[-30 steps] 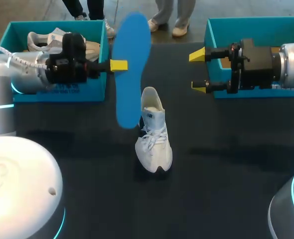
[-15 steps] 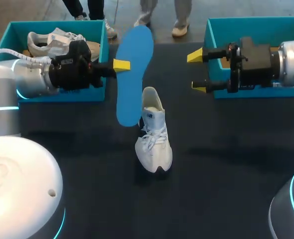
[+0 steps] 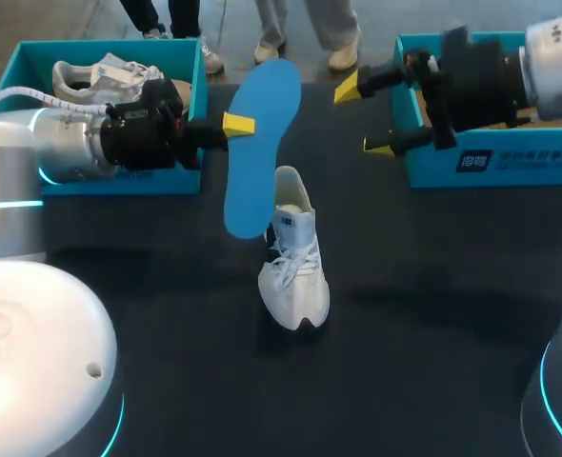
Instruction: Take the shoe out of the shoebox, open the shoe tongue, remove and reinsert the insole, then place the shoe into the shoebox
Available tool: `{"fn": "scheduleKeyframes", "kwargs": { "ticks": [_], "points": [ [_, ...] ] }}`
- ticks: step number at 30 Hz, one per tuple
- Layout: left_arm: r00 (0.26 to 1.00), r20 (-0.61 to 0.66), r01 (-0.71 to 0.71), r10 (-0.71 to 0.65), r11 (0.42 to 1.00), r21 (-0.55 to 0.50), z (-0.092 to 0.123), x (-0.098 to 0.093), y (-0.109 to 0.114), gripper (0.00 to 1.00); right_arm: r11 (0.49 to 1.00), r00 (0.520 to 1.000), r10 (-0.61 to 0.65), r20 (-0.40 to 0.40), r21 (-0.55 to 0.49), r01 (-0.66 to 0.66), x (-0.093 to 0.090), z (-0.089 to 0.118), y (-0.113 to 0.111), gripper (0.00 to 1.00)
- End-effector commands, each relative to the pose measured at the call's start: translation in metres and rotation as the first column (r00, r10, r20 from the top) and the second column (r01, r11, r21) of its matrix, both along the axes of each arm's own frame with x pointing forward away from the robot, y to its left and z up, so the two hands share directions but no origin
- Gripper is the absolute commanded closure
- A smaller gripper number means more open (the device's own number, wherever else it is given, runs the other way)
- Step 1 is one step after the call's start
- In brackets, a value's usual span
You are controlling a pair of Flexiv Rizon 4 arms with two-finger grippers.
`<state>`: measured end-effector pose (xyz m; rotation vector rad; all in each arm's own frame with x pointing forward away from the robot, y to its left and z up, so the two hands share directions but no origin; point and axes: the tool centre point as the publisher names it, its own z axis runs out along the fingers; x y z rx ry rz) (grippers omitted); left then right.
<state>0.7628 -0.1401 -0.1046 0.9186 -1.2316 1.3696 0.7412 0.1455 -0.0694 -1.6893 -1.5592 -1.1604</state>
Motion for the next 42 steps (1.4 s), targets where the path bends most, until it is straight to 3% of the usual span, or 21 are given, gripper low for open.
{"fn": "scheduleKeyframes", "kwargs": {
  "ticks": [1, 9, 22, 42],
  "points": [
    [1.000, -0.009, 0.000, 0.000, 1.000, -0.005, -0.005, 0.003, -0.002, 1.00, 0.986, 0.999, -0.037, -0.023, -0.166, 0.033, 0.002, 0.009, 0.009, 0.00],
    [0.997, -0.074, 0.008, -0.008, 1.000, -0.007, -0.013, 0.008, -0.006, 1.00, 0.933, 0.996, -0.088, -0.014, -0.350, 0.078, 0.001, 0.021, 0.023, 0.00],
    [0.996, -0.089, 0.011, -0.010, 1.000, 0.009, -0.024, 0.011, -0.007, 1.00, 0.826, 0.995, -0.103, -0.006, -0.558, 0.082, 0.001, 0.039, 0.047, 0.00],
    [0.994, -0.110, 0.007, -0.006, 1.000, 0.001, -0.030, 0.011, -0.006, 1.00, 0.610, 0.989, -0.146, -0.027, -0.790, 0.068, -0.001, 0.030, 0.084, 0.00]
  ]
}}
